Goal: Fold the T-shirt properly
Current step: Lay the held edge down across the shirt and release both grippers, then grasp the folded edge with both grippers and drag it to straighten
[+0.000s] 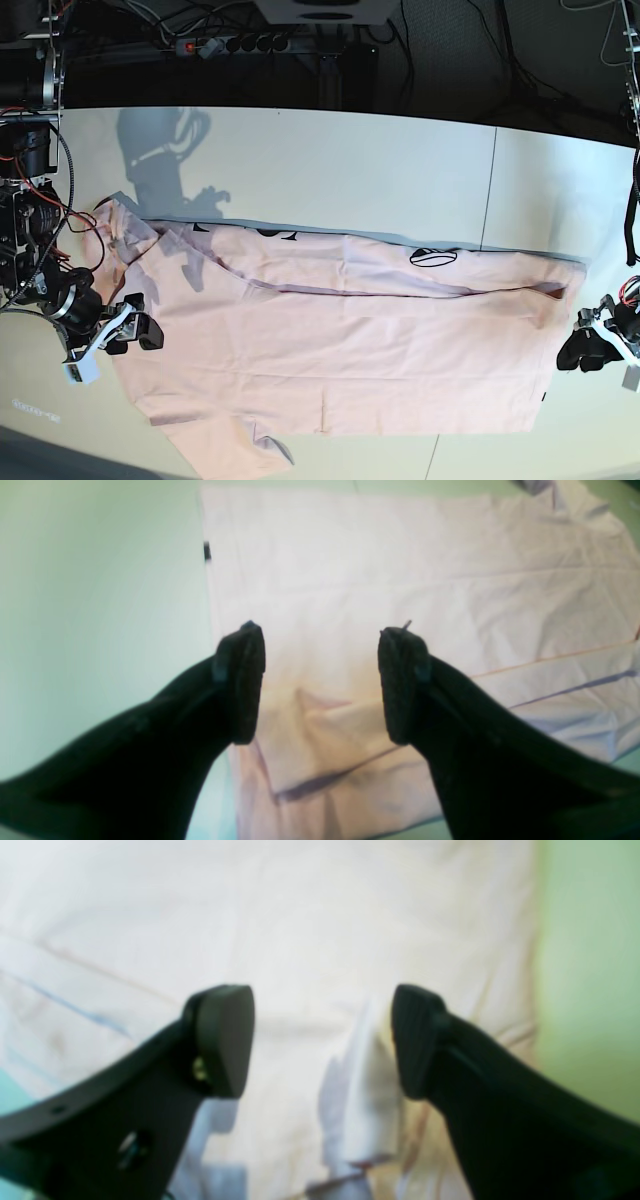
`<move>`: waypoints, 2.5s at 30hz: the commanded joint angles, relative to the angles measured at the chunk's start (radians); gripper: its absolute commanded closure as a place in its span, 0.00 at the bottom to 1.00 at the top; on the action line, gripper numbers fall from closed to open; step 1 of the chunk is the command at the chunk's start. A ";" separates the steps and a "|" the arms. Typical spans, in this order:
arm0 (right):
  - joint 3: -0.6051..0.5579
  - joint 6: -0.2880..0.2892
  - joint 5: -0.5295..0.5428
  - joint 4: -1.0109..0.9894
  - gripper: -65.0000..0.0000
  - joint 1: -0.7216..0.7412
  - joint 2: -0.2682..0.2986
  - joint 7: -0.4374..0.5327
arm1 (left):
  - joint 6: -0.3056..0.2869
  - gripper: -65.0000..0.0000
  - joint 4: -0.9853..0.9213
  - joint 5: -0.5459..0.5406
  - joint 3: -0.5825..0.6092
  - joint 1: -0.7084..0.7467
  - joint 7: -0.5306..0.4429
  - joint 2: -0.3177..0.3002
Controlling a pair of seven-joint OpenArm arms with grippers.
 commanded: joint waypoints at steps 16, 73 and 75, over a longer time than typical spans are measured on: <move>0.042 0.078 -0.101 0.022 1.00 0.054 -0.183 -0.059 | -0.014 1.00 0.012 0.137 -0.007 -0.017 -0.060 0.080; 0.194 0.001 -0.041 0.278 1.00 -0.628 0.005 -0.110 | 0.037 1.00 0.413 0.187 -0.121 0.696 0.260 0.073; 0.194 0.001 -0.040 0.283 1.00 -0.634 0.020 -0.114 | 0.037 1.00 0.447 0.200 -0.124 0.732 0.255 0.087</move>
